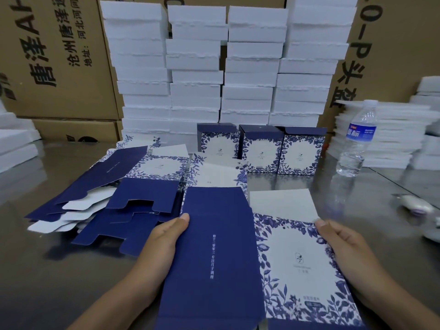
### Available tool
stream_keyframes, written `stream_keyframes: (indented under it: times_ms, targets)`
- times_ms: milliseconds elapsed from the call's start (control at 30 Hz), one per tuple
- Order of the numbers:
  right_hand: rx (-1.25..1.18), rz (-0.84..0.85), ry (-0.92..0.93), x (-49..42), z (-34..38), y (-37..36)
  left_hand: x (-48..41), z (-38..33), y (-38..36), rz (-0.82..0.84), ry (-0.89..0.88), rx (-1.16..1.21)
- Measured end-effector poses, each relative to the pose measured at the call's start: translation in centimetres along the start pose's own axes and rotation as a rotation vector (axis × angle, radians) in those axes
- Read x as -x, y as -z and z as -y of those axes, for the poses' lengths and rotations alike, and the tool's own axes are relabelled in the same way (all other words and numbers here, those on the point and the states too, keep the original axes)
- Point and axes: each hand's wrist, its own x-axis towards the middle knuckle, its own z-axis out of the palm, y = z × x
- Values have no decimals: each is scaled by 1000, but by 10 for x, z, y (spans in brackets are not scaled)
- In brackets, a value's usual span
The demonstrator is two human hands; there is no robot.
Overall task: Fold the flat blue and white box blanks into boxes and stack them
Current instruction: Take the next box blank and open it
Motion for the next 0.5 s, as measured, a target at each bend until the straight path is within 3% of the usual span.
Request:
stream_keyframes:
  times_ms: [200,500]
  targets:
    - [-3,40,2,-1,-2,1,1,-6,-4,-21,-5,70]
    - [-78,2,-62,-1,1,4,1,-1,1,7,22,-75]
